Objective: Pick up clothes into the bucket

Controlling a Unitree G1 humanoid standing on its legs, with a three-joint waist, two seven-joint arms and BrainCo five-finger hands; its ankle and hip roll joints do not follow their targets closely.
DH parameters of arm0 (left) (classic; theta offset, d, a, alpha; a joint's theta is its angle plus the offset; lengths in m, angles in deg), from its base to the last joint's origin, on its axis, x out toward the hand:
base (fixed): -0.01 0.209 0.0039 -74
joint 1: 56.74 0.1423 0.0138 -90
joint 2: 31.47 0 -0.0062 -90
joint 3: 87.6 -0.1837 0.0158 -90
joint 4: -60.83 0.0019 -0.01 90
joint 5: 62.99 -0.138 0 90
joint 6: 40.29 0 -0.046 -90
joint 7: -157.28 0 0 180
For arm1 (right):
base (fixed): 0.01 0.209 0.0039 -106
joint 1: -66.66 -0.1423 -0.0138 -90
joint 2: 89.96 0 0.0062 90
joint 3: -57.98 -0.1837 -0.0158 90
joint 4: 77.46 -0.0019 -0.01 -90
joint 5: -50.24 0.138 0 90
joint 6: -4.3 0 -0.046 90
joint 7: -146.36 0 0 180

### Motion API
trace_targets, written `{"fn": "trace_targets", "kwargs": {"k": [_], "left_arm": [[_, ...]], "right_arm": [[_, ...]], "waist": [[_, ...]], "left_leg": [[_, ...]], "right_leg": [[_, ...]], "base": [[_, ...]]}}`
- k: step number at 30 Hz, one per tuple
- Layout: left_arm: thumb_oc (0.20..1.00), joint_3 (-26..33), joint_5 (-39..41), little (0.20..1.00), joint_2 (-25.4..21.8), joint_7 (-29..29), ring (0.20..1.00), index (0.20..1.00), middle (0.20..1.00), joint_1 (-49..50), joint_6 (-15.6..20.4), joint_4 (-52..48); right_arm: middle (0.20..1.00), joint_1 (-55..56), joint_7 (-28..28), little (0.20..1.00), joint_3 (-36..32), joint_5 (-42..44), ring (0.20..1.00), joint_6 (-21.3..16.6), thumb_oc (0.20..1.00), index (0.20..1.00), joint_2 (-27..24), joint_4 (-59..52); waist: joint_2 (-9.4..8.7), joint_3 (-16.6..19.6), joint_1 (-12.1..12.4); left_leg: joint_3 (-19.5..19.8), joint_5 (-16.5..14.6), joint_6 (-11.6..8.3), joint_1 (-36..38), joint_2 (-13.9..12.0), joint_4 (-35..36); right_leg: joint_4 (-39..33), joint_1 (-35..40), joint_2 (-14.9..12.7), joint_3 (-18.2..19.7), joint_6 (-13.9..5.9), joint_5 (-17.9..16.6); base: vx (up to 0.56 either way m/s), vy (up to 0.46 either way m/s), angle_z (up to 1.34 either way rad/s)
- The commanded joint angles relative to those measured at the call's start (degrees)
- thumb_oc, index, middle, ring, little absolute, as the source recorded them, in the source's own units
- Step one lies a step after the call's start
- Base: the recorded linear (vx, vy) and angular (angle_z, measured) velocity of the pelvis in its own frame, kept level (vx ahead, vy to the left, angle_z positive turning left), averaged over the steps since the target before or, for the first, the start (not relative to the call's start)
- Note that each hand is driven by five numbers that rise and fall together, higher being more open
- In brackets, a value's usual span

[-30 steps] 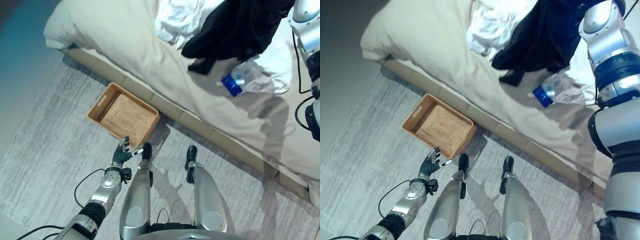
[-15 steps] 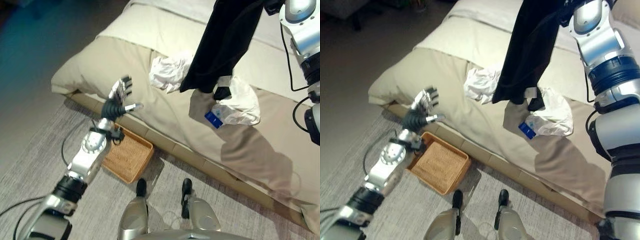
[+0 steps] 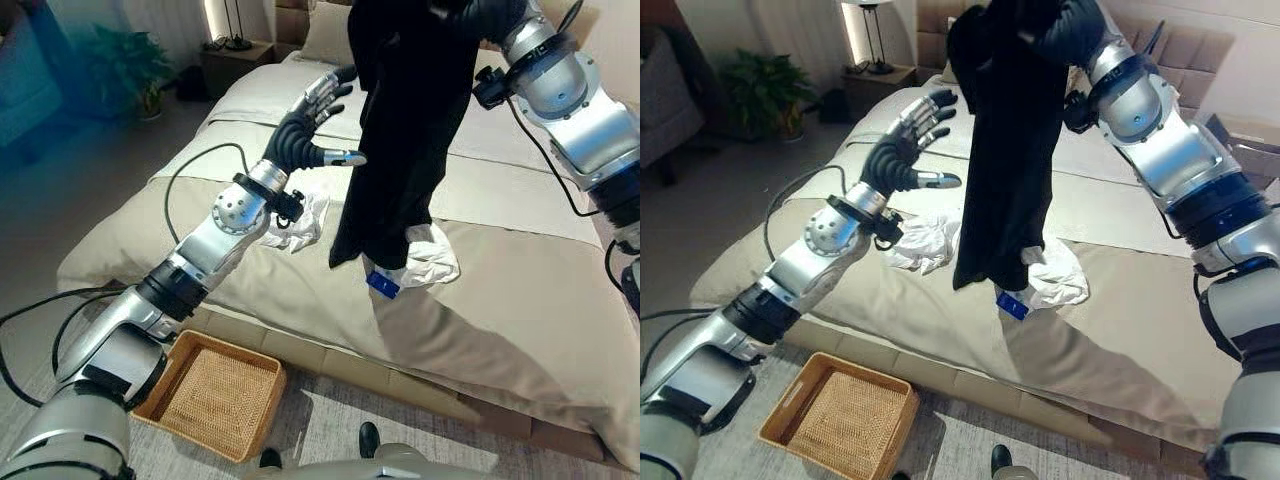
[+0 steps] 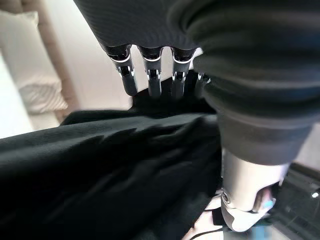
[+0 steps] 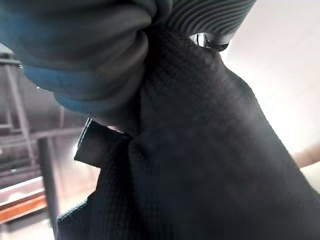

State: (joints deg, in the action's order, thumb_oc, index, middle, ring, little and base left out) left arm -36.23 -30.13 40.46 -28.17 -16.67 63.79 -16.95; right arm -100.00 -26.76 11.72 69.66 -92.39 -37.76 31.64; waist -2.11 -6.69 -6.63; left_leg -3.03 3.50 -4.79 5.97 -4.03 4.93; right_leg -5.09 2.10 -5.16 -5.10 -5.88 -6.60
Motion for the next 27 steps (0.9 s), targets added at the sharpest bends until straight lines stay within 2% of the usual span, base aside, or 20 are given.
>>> {"fn": "trace_targets", "kwargs": {"k": [1, 5, 7, 11, 12, 16, 18, 21, 22, 23, 24, 25, 26, 27], "left_arm": [[1.000, -0.82, 2.36, 1.000, 0.38, 0.52, 1.000, 1.000, 1.000, -3.41, 0.66, 4.98], [1.000, -2.89, 2.94, 1.000, 2.08, 1.08, 1.000, 1.000, 1.000, -4.64, -0.09, 7.57], [1.000, -3.14, 0.76, 1.000, 2.92, 0.71, 1.000, 1.000, 1.000, -4.96, -0.60, 8.90], [1.000, -1.83, -2.93, 1.000, 5.52, -1.45, 1.000, 1.000, 1.000, -4.84, -0.88, 12.17], [1.000, -0.90, -3.58, 1.000, 7.41, -2.43, 1.000, 1.000, 1.000, -4.63, -1.09, 13.99], [1.000, -0.85, -0.80, 1.000, 9.49, -2.16, 1.000, 1.000, 1.000, -4.44, -0.89, 14.49], [1.000, -3.65, 10.50, 1.000, 7.57, 2.97, 1.000, 1.000, 1.000, -4.71, -0.85, 9.39], [1.000, -11.25, 24.91, 1.000, -1.79, 12.03, 1.000, 1.000, 1.000, -7.80, -4.37, 2.11], [1.000, -11.25, 24.92, 1.000, -1.80, 12.04, 1.000, 1.000, 1.000, -7.81, -4.37, 2.11], [1.000, -13.62, 32.06, 1.000, -6.21, 16.06, 1.000, 1.000, 1.000, -8.25, -7.06, -0.67], [1.000, -14.84, 35.40, 1.000, -8.01, 18.72, 1.000, 1.000, 1.000, -8.10, -9.28, -2.25], [1.000, -14.94, 36.54, 1.000, -9.39, 19.69, 1.000, 1.000, 1.000, -7.57, -9.30, -2.90], [1.000, -15.31, 38.35, 1.000, -10.33, 21.69, 1.000, 1.000, 1.000, -6.55, -11.25, -4.07], [1.000, -14.97, 38.95, 1.000, -11.28, 22.52, 1.000, 1.000, 1.000, -5.78, -11.10, -4.58]], "right_arm": [[0.200, -0.73, 0.53, 0.200, -0.62, 4.17, 0.200, -3.32, 0.200, 0.200, -2.66, -3.16], [0.200, 0.91, -0.33, 0.200, -1.51, 5.92, 0.200, -4.57, 0.200, 0.200, -3.93, -9.16], [0.200, 2.23, -0.89, 0.200, -2.69, 6.17, 0.200, -5.21, 0.200, 0.200, -4.38, -13.01], [0.200, 4.17, -1.23, 0.200, -5.09, 6.85, 0.200, -6.10, 0.200, 0.200, -4.40, -17.59], [0.200, 5.38, -1.46, 0.200, -6.39, 7.70, 0.200, -6.66, 0.200, 0.200, -3.80, -19.57], [0.200, 6.61, -2.23, 0.200, -6.99, 8.62, 0.200, -6.86, 0.200, 0.200, -2.83, -22.08], [0.200, 7.05, -2.49, 0.200, -6.33, 10.16, 0.200, -6.94, 0.200, 0.200, -2.40, -22.51], [0.200, 6.90, -3.36, 0.200, -4.71, 11.85, 0.200, -6.74, 0.200, 0.200, -2.80, -21.52], [0.200, 6.89, -3.36, 0.200, -4.72, 11.85, 0.200, -6.74, 0.200, 0.200, -2.80, -21.52], [0.200, 6.33, -3.96, 0.200, -3.10, 12.84, 0.200, -6.73, 0.200, 0.200, -2.57, -20.35], [0.200, 5.61, -4.42, 0.200, -2.10, 13.00, 0.200, -6.75, 0.200, 0.200, -2.34, -19.58], [0.200, 5.25, -4.56, 0.200, -1.58, 13.23, 0.200, -6.74, 0.200, 0.200, -2.33, -18.84], [0.200, 4.72, -4.84, 0.200, -0.85, 13.34, 0.200, -6.80, 0.200, 0.200, -2.12, -18.08], [0.200, 4.66, -5.06, 0.200, -0.65, 13.63, 0.200, -6.92, 0.200, 0.200, -1.91, -17.50]], "waist": [[-2.62, 4.55, 1.65], [-2.22, 4.71, 1.36], [-2.14, 4.74, 1.30], [-2.10, 4.59, 1.31], [-2.12, 4.46, 1.34], [-2.06, 4.28, 1.20], [-1.84, 4.31, 1.09], [-1.31, 4.91, 0.82], [-1.32, 4.90, 0.82], [-1.07, 5.25, 0.67], [-0.97, 5.43, 0.60], [-0.93, 5.49, 0.62], [-0.89, 5.62, 0.56], [-0.86, 5.66, 0.48]], "left_leg": [[-1.10, -4.96, 0.41, -1.53, 1.40, -5.04], [-1.18, -5.12, 0.52, -1.26, 1.49, -5.14], [-1.12, -5.16, 0.59, -1.16, 1.50, -5.13], [-1.06, -5.24, 0.66, -0.95, 1.48, -5.15], [-0.93, -5.31, 0.76, -0.94, 1.49, -5.23], [-0.84, -5.41, 0.86, -0.83, 1.45, -5.39], [-0.86, -5.36, 0.84, -0.75, 1.50, -5.38], [-1.15, -5.22, 0.59, -0.38, 1.47, -4.93], [-1.15, -5.22, 0.59, -0.36, 1.47, -4.93], [-1.34, -5.09, 0.40, -0.18, 1.32, -4.71], [-1.46, -5.03, 0.29, -0.11, 1.26, -4.58], [-1.53, -4.99, 0.24, -0.02, 1.20, -4.53], [-1.62, -4.89, 0.15, 0.07, 1.18, -4.34], [-1.67, -4.85, 0.12, 0.15, 1.16, -4.28]], "right_leg": [[5.52, 0.27, -2.01, -1.04, -3.37, 4.37], [5.37, 0.70, -2.10, -1.02, -3.45, 4.42], [5.24, 0.87, -2.16, -1.11, -3.46, 4.44], [5.19, 1.12, -2.23, -1.29, -3.44, 4.61], [5.19, 1.31, -2.31, -1.33, -3.41, 4.75], [5.32, 1.44, -2.30, -1.42, -3.33, 4.90], [5.20, 1.53, -2.26, -1.36, -3.38, 4.82], [4.52, 1.93, -2.19, -1.31, -3.52, 4.58], [4.52, 1.94, -2.20, -1.31, -3.52, 4.58], [4.23, 2.03, -2.10, -1.30, -3.54, 4.47], [4.13, 2.02, -2.06, -1.28, -3.53, 4.38], [4.01, 2.02, -2.02, -1.24, -3.53, 4.33], [3.78, 2.08, -1.96, -1.13, -3.48, 4.27], [3.71, 2.11, -1.90, -1.04, -3.43, 4.24]], "base": [[0.00, 0.000, 0.00], [0.00, 0.000, 0.00], [-0.01, 0.003, 0.02], [0.00, 0.000, 0.00], [0.00, 0.000, 0.00], [0.00, 0.000, 0.00], [0.00, 0.000, 0.00], [0.00, 0.002, -0.01], [0.02, 0.003, -0.03], [0.00, 0.000, 0.00], [0.00, 0.000, 0.00], [0.00, 0.000, 0.00], [0.00, 0.000, 0.00], [0.00, 0.000, 0.00]]}}
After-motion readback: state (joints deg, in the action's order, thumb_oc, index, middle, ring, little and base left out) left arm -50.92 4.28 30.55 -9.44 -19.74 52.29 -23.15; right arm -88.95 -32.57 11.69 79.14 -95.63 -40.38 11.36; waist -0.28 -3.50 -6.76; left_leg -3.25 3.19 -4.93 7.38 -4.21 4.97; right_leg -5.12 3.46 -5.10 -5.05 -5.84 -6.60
